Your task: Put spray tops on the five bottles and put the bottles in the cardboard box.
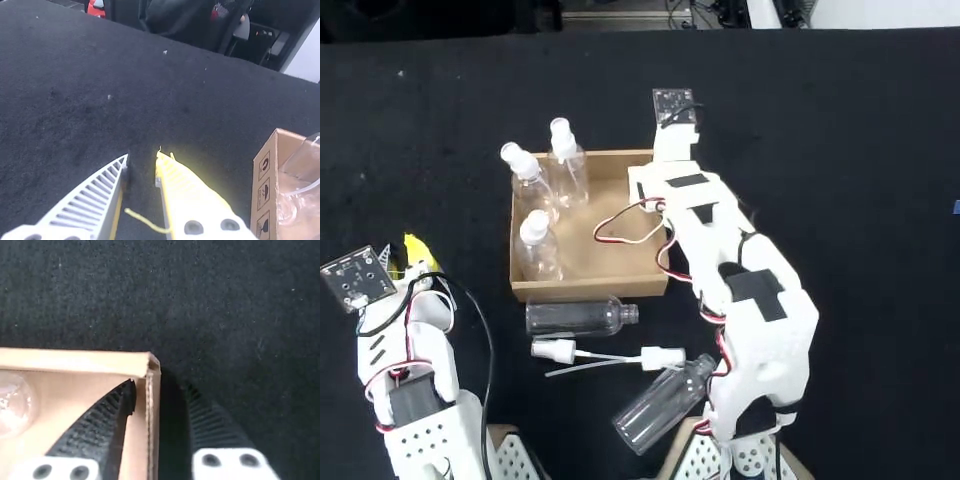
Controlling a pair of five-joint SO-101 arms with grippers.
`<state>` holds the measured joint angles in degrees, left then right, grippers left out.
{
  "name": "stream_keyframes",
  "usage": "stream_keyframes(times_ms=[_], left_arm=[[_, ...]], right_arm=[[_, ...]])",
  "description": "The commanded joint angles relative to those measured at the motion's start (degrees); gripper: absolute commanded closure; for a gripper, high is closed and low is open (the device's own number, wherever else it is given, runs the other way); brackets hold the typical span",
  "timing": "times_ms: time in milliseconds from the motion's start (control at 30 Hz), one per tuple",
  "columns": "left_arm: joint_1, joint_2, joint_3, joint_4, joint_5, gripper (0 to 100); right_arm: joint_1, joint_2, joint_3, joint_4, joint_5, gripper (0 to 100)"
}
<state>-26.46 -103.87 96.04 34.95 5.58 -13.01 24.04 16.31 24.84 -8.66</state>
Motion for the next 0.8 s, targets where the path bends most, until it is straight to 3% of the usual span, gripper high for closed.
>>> stream_keyframes(times_ms=[0,233,400,533,767], left_arm=[[0.0,-0.4,1.4,1.2,-0.1,92],[0.4,-0.4,1.1,2.2,-8.3,92],[0.0,-0.5,-7.3,14.1,-9.2,91],[0.6,-0.3,-12.4,20.7,-14.2,91],[0.0,-0.4,-8.5,17.8,-14.1,91]], right_arm=[[-0.2,-3.8,-4.2,4.3,0.1,75.8],[0.1,-16.0,-3.7,12.7,0.1,73.7],[0.2,-26.9,-3.7,21.0,0.1,73.4],[2.1,-33.9,-3.6,32.3,0.2,73.4],[0.6,-48.0,-0.8,53.5,15.7,73.7]])
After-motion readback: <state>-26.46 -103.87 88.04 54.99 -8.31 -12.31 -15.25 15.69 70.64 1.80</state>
